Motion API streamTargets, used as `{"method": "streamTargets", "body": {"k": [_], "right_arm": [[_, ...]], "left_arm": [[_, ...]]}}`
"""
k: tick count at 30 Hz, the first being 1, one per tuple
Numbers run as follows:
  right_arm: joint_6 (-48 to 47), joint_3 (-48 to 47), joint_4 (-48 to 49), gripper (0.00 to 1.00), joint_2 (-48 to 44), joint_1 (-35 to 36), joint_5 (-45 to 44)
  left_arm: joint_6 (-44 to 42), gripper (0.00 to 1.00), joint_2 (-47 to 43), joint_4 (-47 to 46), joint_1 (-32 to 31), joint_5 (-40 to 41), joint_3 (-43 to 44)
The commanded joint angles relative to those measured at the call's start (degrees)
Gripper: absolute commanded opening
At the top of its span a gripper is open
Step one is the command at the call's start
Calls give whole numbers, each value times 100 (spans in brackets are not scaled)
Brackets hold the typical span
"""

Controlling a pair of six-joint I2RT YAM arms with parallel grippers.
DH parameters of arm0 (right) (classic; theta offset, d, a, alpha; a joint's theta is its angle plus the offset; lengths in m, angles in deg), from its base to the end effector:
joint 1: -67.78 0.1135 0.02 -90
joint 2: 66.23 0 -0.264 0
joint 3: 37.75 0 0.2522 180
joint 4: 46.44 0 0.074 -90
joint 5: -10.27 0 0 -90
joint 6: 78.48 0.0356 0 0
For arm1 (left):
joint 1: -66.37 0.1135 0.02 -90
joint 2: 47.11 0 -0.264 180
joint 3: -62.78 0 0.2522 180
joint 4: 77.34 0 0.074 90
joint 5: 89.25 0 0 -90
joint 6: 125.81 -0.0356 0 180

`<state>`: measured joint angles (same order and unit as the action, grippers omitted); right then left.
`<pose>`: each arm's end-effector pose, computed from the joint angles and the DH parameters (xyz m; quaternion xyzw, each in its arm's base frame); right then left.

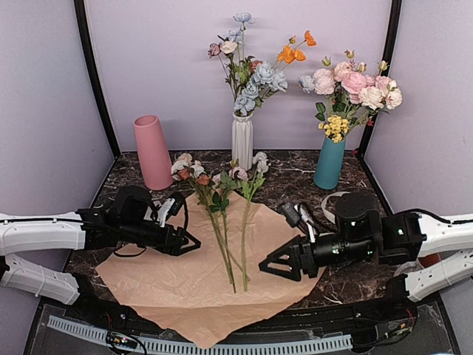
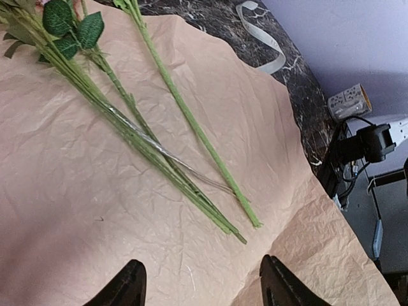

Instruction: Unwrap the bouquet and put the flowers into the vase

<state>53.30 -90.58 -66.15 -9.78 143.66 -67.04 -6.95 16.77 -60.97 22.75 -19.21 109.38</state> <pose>0.0475 0.2207 0.2745 -0.3015 0.7761 0.5151 0.2037 0.1610 -0.1703 0.2161 0.1927 0.8505 -0.3981 0.2847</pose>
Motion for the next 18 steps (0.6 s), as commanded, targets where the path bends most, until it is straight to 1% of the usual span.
{"method": "streamTargets", "body": {"k": [1,4,7,10,13,16,18], "right_arm": [[24,-482,16,61,354,-930,-1511],[86,-835,116,60,1052,-1608,-1395],[37,-1505,-238,58,2107,-1922,-1776],[-87,-2364,-755,55,3181,-2002,-2131],[-138,-3343,-1209,53,4209,-2031,-2439],[-74,-4126,-1702,47,5062,-2056,-2636],[-58,-4573,-1982,46,5531,-2050,-2682]], "left_arm": [[-22,64,35,-19,-457,422,65],[266,67,99,32,-507,1126,110],[650,67,322,-61,-508,1862,191],[812,67,733,73,-508,2324,566],[799,67,1104,194,-508,2562,1004],[612,67,1188,216,-489,2742,1200],[481,67,1176,303,-448,2869,1276]]}}
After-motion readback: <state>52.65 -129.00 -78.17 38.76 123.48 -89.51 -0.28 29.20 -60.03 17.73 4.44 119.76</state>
